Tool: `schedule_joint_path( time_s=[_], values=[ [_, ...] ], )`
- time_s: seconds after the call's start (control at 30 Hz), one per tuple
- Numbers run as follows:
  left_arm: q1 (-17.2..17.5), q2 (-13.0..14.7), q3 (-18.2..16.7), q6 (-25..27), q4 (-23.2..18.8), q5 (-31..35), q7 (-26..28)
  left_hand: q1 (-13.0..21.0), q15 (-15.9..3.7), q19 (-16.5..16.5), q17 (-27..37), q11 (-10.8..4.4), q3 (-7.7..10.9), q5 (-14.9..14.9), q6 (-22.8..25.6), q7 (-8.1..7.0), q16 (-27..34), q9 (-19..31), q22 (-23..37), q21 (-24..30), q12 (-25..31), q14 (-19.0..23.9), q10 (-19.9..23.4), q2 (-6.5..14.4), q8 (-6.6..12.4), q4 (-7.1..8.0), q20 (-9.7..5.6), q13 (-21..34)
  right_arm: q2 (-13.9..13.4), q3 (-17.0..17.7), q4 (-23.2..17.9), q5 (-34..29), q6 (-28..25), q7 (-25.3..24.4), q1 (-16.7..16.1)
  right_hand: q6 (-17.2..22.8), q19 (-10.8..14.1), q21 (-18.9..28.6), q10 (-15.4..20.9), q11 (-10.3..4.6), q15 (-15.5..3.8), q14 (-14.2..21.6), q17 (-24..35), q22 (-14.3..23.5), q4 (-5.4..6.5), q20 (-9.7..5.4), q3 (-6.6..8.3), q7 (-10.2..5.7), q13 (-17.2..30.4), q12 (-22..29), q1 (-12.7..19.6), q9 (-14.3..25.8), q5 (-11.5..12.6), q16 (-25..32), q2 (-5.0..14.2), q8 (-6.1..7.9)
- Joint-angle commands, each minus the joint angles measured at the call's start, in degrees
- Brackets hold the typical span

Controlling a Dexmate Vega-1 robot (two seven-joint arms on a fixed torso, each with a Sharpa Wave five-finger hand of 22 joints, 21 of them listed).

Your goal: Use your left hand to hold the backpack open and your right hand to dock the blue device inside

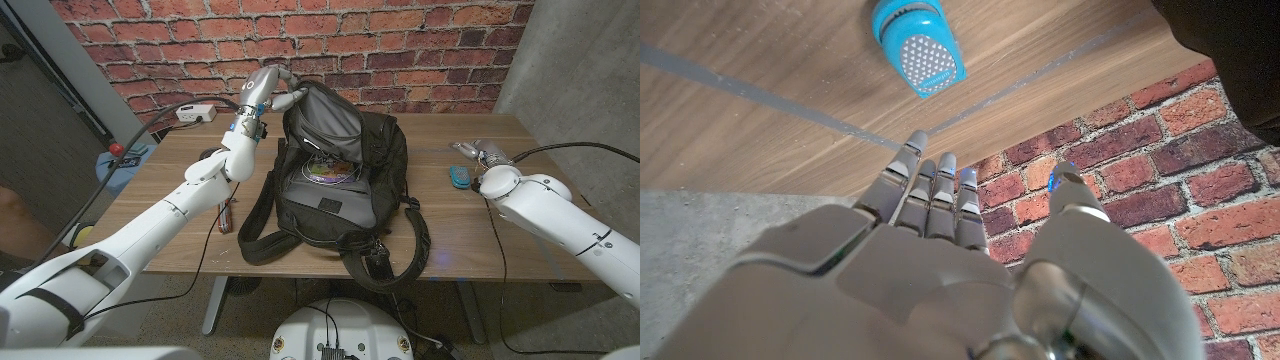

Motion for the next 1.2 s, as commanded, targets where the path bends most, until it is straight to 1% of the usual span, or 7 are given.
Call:
schedule_joint_path(
  time_s=[0.03, 0.37, 0.5, 0.63, 0.93, 1.07, 1.2],
  values=[
    [0.16, 0.14, -0.19, -0.58, 0.12, -1.16, -0.32, 1.22, 0.30, -0.19, 0.26, 0.23, 0.40, 0.40, -0.02, 0.32, -0.26, 0.35, 0.07, -0.10, 0.40, 0.37, -0.26, 1.24, 0.53, 0.03, 0.15, 0.25, 1.22, -3.10, -1.45, 0.24, -9.27, -0.53, 4.40, -0.03, 0.05, -0.05, -0.23, 0.28, 0.80, 0.11, 0.32, 0.17, 0.00, 0.62, -0.18, 0.67, 0.47, 0.58, 0.89, 0.30, 0.40, -0.15, 0.12, -0.18],
    [-0.74, 0.10, 0.14, -2.74, 1.87, -1.77, -0.68, 1.00, 0.31, -0.30, 0.41, 0.20, 0.35, 0.66, -0.16, 0.25, -0.56, 0.51, 0.07, -0.15, 0.44, 0.41, -0.30, 1.21, 0.61, 0.19, 0.23, 0.06, 2.21, -6.46, -1.05, 0.15, -15.47, 0.54, 9.30, 0.04, -0.01, -0.11, -0.48, 0.74, 1.43, 0.19, 0.43, 0.19, 0.13, 1.07, -0.33, 0.98, 1.06, 0.89, 1.16, 0.35, 0.38, -0.22, -0.03, -0.26],
    [-1.21, 0.38, 1.03, -3.86, 2.62, 0.24, 0.51, 1.00, 0.28, -0.35, 0.55, 0.05, 0.29, 0.72, -0.19, 0.21, -0.58, 0.56, 0.07, -0.17, 0.40, 0.41, -0.41, 1.18, 0.65, 0.18, 0.19, -0.03, 2.46, -7.18, -0.89, 0.03, -16.50, 0.76, 10.41, -0.03, -0.01, -0.12, -0.60, 0.78, 1.65, 0.12, 0.46, 0.20, 0.17, 1.26, -0.37, 1.02, 1.25, 0.96, 1.25, 0.36, 0.37, -0.27, -0.05, -0.32],
    [-1.26, 0.30, 1.29, -4.72, 2.97, -0.09, 0.06, 1.04, 0.36, -0.36, 0.58, -0.06, 0.33, 0.82, -0.16, 0.31, -0.72, 0.44, 0.07, -0.17, 0.51, 0.37, -0.45, 1.18, 0.60, 0.15, 0.22, 0.08, 2.81, -8.00, -0.71, -0.15, -17.84, 0.88, 11.51, 0.00, 0.08, -0.09, -0.73, 1.00, 1.84, 0.18, 0.50, 0.20, 0.20, 1.48, -0.41, 1.18, 1.47, 1.05, 1.36, 0.38, 0.36, -0.28, -0.07, -0.35],
    [-0.74, 0.46, 1.12, -6.31, 2.87, -1.18, -0.81, 0.95, 0.37, -0.39, 0.78, -0.13, 0.29, 1.04, -0.11, 0.26, -0.99, 0.40, 0.07, -0.19, 0.55, 0.42, -0.50, 1.17, 0.66, 0.21, 0.14, -0.08, 3.67, -8.12, -1.08, -0.14, -19.77, 0.42, 11.86, -0.01, 0.19, -0.08, -0.83, 1.17, 1.97, 0.28, 0.58, 0.21, 0.27, 1.70, -0.52, 1.39, 1.92, 1.31, 1.58, 0.40, 0.33, -0.30, -0.15, -0.43],
    [-0.98, 1.03, 1.30, -9.19, 3.51, -2.20, -2.06, 0.69, 0.33, -0.55, 0.97, -0.27, 0.09, 1.05, -0.24, 0.00, -1.05, 0.40, 0.07, -0.25, 0.37, 0.30, -0.60, 1.10, 0.64, 0.34, 0.05, -0.41, 3.96, -7.95, -1.39, -0.12, -20.77, 0.06, 11.71, 0.04, 0.23, -0.07, -0.83, 1.31, 2.11, 0.37, 0.62, 0.21, 0.31, 1.86, -0.58, 1.51, 2.15, 1.45, 1.69, 0.42, 0.31, -0.30, -0.18, -0.45],
    [-0.50, 1.17, 1.15, -9.65, 3.03, -2.08, -2.51, 0.48, 0.19, -0.78, 1.07, -0.45, -0.04, 1.02, -0.20, -0.10, -1.29, 0.15, 0.08, -0.34, 0.04, 0.07, -0.71, 1.00, 0.54, 0.42, -0.06, -0.99, 4.00, -8.66, -1.49, -0.56, -21.95, -0.24, 12.14, 0.14, 0.22, -0.09, -0.78, 1.18, 2.12, 0.55, 0.67, 0.22, 0.33, 1.92, -0.56, 1.38, 2.46, 1.67, 1.95, 0.44, 0.32, -0.27, -0.08, -0.45]
  ],
)
